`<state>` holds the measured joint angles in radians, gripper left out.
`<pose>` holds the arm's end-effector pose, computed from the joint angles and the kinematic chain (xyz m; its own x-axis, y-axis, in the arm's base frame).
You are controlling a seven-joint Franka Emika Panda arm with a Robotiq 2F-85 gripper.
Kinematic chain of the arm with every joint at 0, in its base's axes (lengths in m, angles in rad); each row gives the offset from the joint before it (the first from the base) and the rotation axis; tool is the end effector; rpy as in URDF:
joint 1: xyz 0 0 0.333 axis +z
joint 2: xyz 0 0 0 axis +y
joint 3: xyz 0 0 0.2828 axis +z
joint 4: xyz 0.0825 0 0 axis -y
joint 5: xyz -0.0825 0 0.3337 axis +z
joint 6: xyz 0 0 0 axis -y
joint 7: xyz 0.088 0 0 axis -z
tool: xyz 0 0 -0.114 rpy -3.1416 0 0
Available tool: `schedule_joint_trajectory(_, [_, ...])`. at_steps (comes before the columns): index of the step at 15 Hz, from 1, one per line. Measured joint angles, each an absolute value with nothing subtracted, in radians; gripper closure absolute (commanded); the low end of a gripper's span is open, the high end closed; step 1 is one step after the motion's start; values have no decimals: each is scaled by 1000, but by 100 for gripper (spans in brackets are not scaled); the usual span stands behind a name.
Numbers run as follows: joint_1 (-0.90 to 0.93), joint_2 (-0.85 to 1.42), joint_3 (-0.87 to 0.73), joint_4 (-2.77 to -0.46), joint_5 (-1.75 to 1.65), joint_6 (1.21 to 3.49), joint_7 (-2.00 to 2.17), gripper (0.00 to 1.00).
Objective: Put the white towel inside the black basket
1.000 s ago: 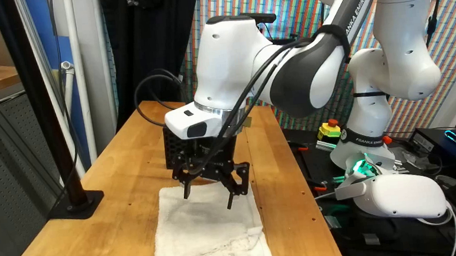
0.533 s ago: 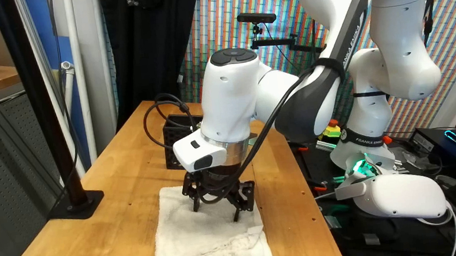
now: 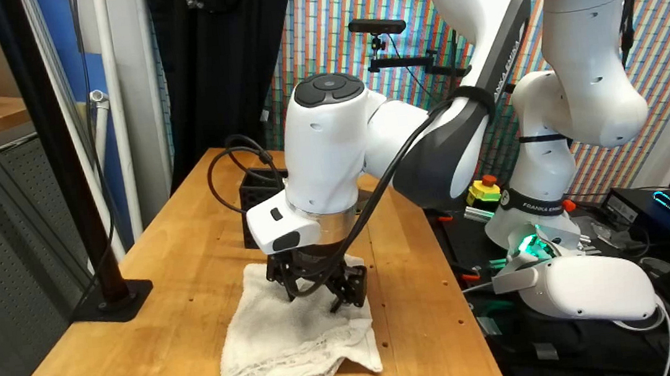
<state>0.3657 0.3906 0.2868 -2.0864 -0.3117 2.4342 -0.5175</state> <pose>0.4307 0.3248 0.2419 0.1813 0.9812 -0.0666 0.9821 -0.1771 0.0645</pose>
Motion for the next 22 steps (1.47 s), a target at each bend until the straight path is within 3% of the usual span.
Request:
schedule_joint_trajectory(3, [361,390,286,-2082,-329,2416,-494,79])
schedule_joint_trajectory(6, [361,384,287,-2086,-341,2412,-466,88])
schedule_joint_trajectory(13, [366,284,293,-2170,-364,2413,-347,85])
schedule_joint_trajectory(22, [330,-203,288,-2386,-364,2413,-141,85])
